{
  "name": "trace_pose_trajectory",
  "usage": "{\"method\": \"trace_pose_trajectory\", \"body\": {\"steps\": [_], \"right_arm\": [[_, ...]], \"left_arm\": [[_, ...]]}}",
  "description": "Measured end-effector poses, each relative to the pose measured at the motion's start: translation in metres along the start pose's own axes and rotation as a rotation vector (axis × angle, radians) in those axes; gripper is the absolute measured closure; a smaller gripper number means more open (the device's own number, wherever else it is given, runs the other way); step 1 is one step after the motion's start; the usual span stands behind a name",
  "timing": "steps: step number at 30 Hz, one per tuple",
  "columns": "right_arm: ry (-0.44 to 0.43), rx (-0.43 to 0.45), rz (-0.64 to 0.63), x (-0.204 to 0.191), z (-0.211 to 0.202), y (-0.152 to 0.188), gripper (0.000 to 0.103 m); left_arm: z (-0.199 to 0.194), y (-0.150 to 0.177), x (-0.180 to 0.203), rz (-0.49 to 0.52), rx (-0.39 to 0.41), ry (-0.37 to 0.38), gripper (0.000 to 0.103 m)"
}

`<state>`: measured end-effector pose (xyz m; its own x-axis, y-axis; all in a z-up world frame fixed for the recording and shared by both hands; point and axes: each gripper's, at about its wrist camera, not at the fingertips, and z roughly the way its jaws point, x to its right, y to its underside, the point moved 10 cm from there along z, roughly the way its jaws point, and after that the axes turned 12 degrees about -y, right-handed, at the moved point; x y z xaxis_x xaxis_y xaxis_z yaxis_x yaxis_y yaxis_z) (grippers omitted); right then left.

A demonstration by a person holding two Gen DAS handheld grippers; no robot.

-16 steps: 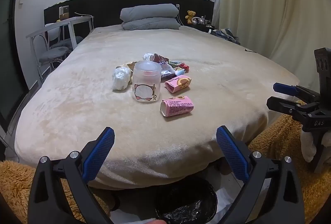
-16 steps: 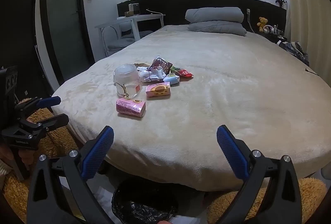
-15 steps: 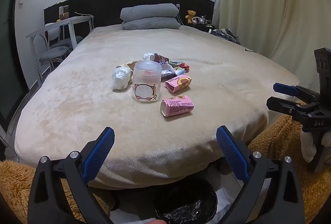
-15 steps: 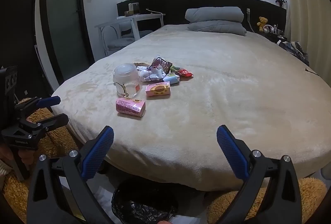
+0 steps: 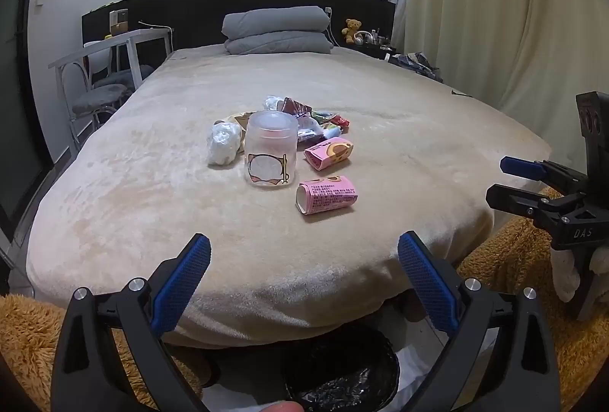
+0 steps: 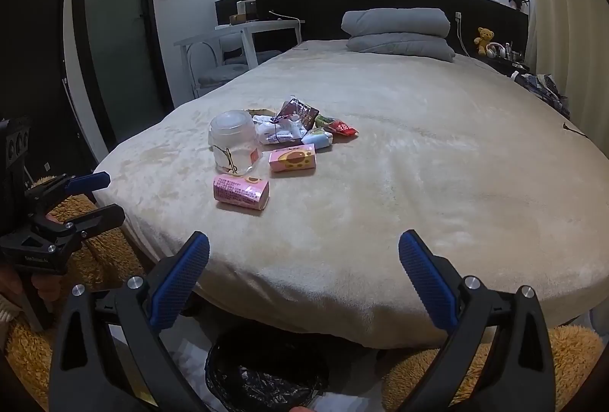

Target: Collect trash

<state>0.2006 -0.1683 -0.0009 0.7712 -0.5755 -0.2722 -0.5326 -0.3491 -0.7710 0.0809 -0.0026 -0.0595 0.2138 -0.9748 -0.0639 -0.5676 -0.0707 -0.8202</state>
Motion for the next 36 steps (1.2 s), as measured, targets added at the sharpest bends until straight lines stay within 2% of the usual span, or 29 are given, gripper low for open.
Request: {"method": "trace_pose_trajectory", "body": {"steps": [36], "right_arm": [[0.01, -0.02, -0.012, -0.0007, 0.006, 0.0034, 0.004]], "left_arm": [[-0.0004, -0.0021, -0.0034, 0.006, -0.002, 0.009, 0.006]]}}
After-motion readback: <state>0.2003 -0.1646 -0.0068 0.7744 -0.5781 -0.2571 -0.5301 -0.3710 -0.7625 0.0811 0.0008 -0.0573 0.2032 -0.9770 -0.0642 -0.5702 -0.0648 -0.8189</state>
